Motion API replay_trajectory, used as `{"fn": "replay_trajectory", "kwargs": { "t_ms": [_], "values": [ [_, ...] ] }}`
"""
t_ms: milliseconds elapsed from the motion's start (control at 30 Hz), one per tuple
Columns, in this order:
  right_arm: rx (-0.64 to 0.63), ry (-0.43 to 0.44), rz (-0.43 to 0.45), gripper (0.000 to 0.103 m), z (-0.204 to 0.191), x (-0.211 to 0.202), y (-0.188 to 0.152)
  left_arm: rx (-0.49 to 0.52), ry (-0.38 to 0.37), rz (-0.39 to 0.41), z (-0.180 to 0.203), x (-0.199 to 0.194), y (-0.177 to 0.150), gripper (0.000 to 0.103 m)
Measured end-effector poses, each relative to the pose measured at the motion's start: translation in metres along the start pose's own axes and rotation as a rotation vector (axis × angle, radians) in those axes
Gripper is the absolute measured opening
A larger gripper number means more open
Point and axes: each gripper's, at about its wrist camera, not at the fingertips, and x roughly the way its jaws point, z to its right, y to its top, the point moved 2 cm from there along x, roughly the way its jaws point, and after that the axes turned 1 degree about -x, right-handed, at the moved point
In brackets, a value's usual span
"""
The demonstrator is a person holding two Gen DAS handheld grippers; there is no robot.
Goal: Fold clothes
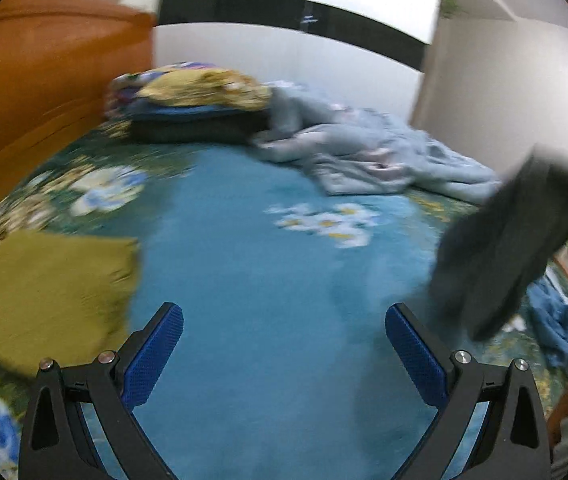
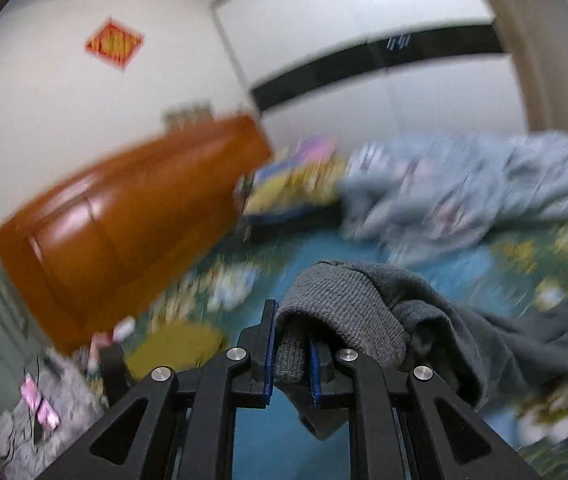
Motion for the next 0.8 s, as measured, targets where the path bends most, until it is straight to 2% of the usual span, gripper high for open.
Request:
{"fn": "replay_trajectory", "kwargs": {
  "t_ms": [67, 167, 267, 367, 467, 533, 600, 700, 800],
  "values": [
    [0.000, 0.010, -0.100, 0.014, -0.009, 0.041, -0.031, -0.018, 0.029, -0.020, -0.021, -0.001, -0.010, 0.101],
    [-0.027, -0.009, -0.211, 0.015, -0.012, 0.079, -0.080, -0.026, 0.036, -0.049, -0.033, 0.000, -0.025, 0.101],
    [-0.070, -0.022, -0.257, 0.015, -0.013, 0.082, -0.105, -0.028, 0.007, -0.072, -0.034, 0.004, -0.037, 0.101],
    [-0.116, -0.033, -0.291, 0.018, -0.014, 0.080, -0.125, -0.028, -0.054, -0.095, -0.022, 0.012, -0.048, 0.101],
    [-0.163, -0.016, -0.317, 0.026, -0.018, 0.060, -0.136, -0.019, -0.097, -0.120, -0.005, 0.020, -0.055, 0.101],
    [-0.193, 0.000, -0.329, 0.047, -0.017, 0.042, -0.141, -0.003, -0.116, -0.135, 0.007, 0.023, -0.060, 0.101],
    [-0.195, 0.015, -0.314, 0.053, -0.010, 0.019, -0.144, 0.011, -0.131, -0.142, 0.015, 0.024, -0.064, 0.101],
    [-0.147, 0.006, -0.260, 0.054, 0.019, -0.018, -0.142, 0.038, -0.161, -0.143, 0.027, 0.021, -0.070, 0.101],
    [-0.035, -0.126, -0.193, 0.057, 0.082, -0.042, -0.130, 0.086, -0.199, -0.139, 0.044, 0.018, -0.073, 0.101]
  ]
}}
